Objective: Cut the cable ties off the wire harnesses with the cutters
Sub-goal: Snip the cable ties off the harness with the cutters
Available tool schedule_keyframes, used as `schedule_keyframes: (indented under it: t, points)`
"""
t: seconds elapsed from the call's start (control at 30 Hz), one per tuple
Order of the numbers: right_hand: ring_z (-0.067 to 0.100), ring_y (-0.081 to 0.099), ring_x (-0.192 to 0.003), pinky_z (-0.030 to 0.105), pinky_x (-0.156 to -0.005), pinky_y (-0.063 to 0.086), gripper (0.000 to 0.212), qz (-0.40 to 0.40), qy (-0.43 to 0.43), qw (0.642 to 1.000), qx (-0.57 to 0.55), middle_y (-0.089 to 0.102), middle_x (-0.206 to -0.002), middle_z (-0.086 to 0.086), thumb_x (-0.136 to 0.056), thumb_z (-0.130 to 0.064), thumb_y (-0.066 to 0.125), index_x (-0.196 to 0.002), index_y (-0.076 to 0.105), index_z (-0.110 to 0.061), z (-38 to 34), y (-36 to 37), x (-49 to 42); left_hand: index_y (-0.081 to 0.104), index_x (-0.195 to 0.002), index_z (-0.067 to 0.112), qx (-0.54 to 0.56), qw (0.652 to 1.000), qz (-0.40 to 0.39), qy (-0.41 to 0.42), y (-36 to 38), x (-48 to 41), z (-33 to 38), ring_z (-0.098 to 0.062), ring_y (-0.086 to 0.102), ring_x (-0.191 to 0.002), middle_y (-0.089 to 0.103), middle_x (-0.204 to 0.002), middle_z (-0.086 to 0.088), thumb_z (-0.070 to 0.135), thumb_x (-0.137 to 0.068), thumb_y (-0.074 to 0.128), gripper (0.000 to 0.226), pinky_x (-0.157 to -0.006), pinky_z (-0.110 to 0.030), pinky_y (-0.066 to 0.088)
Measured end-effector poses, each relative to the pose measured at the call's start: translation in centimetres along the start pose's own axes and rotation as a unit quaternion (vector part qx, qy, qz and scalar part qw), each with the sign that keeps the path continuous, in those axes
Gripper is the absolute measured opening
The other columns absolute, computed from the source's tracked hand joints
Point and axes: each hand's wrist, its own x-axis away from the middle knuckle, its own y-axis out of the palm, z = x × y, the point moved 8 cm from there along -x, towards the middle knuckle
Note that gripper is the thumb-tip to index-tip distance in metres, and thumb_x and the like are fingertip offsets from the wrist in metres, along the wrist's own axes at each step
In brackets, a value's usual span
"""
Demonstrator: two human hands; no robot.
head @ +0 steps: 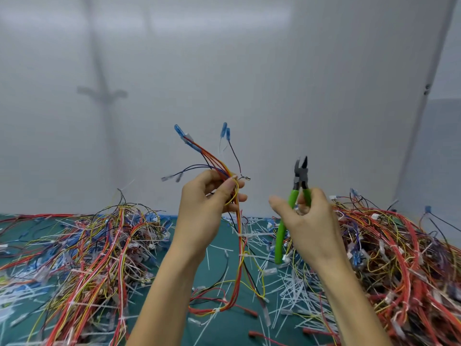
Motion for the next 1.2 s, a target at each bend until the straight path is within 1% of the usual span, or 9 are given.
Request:
schedule_keyframes:
  t: [0.07, 0.13, 0.2, 0.27, 0.37, 0.5, 0.57, 0.7, 1.2]
  points:
    - [0.014, 0.045, -0.073, 0.033, -0.061, 0.034, 0.028, -0.047, -0.029, 0.998, 0.006, 0.047, -0.079, -0.005, -0.087, -0.047, 0.056, -0.085, 0.047, -0.021, -0.9, 0.7, 0.1, 0.068, -0.091, 0.013, -0.002, 1.0, 0.003, 0.004, 0.2, 0.1, 0.1, -0.013, 0.072, -0.072, 0.076, -0.084, 0.0, 0.004, -0.096, 0.057, 0.015, -0.059, -0.018, 0.053]
    - [0.015, 0.043, -0.075, 0.032, -0.062, 0.034, 0.022, -0.104, -0.058, 0.993, 0.021, 0.047, -0.08, -0.004, -0.094, -0.045, 0.045, -0.088, 0.047, -0.024, -1.6, 1.5, 0.2, 0.07, -0.09, 0.015, -0.006, 1.0, 0.006, 0.008, 0.4, 0.2, 0.1, -0.012, 0.072, -0.072, 0.077, -0.083, 0.002, 0.004, -0.095, 0.058, 0.016, -0.06, -0.018, 0.053]
    - [0.012, 0.045, -0.075, 0.029, -0.063, 0.033, 0.027, -0.15, -0.082, 0.984, 0.055, 0.048, -0.081, -0.006, -0.097, -0.05, 0.038, -0.093, 0.049, -0.026, -2.1, 2.1, 0.5, 0.071, -0.09, 0.016, -0.005, 1.0, 0.014, 0.013, 0.4, 0.3, 0.2, -0.011, 0.073, -0.074, 0.077, -0.084, 0.003, 0.005, -0.094, 0.059, 0.017, -0.061, -0.017, 0.053]
    - [0.011, 0.047, -0.072, 0.025, -0.059, 0.032, 0.043, -0.169, -0.096, 0.977, 0.084, 0.05, -0.078, -0.005, -0.092, -0.063, 0.032, -0.094, 0.053, -0.026, -2.4, 2.4, 0.9, 0.072, -0.091, 0.016, -0.003, 1.0, 0.02, 0.02, 0.3, 0.3, 0.3, -0.012, 0.073, -0.077, 0.077, -0.087, 0.003, 0.006, -0.094, 0.06, 0.016, -0.063, -0.016, 0.053]
    - [0.018, 0.057, -0.068, 0.034, -0.063, 0.044, 0.072, -0.167, -0.108, 0.975, 0.099, 0.059, -0.07, 0.0, -0.079, -0.077, 0.021, -0.087, 0.063, -0.02, -2.6, 2.5, 1.1, 0.073, -0.093, 0.017, -0.003, 0.999, 0.023, 0.027, 0.3, 0.4, 0.6, -0.013, 0.073, -0.08, 0.077, -0.089, 0.003, 0.009, -0.094, 0.061, 0.014, -0.066, -0.017, 0.054]
    - [0.008, 0.057, -0.06, 0.034, -0.062, 0.046, 0.065, -0.163, -0.098, 0.98, 0.063, 0.056, -0.058, -0.01, -0.083, -0.074, 0.021, -0.072, 0.065, -0.026, -2.4, 3.0, 1.1, 0.073, -0.091, 0.018, 0.004, 0.999, 0.02, 0.025, 0.5, 0.4, 0.7, -0.016, 0.074, -0.081, 0.077, -0.086, -0.001, 0.009, -0.093, 0.062, 0.015, -0.066, -0.019, 0.055]
    - [0.01, 0.058, -0.06, 0.036, -0.064, 0.047, 0.066, -0.154, -0.099, 0.982, 0.049, 0.058, -0.058, -0.008, -0.084, -0.073, 0.021, -0.07, 0.065, -0.025, -2.6, 3.1, 1.0, 0.073, -0.093, 0.017, 0.002, 1.0, 0.012, 0.024, 0.8, 0.5, 0.6, -0.018, 0.074, -0.084, 0.077, -0.087, -0.003, 0.009, -0.093, 0.063, 0.013, -0.068, -0.021, 0.056]
    - [0.015, 0.06, -0.062, 0.042, -0.068, 0.05, 0.068, -0.152, -0.099, 0.983, 0.035, 0.058, -0.057, -0.006, -0.086, -0.071, 0.022, -0.068, 0.065, -0.022, -2.8, 3.2, 1.2, 0.073, -0.092, 0.017, 0.001, 1.0, 0.004, 0.029, 1.1, 0.6, 0.8, -0.022, 0.073, -0.086, 0.077, -0.088, -0.003, 0.01, -0.093, 0.063, 0.012, -0.069, -0.022, 0.057]
    - [0.022, 0.062, -0.064, 0.05, -0.071, 0.053, 0.07, -0.159, -0.074, 0.984, 0.042, 0.06, -0.06, -0.001, -0.086, -0.071, 0.022, -0.068, 0.066, -0.019, -2.6, 3.4, 1.2, 0.072, -0.094, 0.019, -0.003, 1.0, -0.01, 0.029, 1.3, 0.6, 0.5, -0.02, 0.073, -0.087, 0.077, -0.089, 0.0, 0.012, -0.094, 0.062, 0.013, -0.068, -0.02, 0.056]
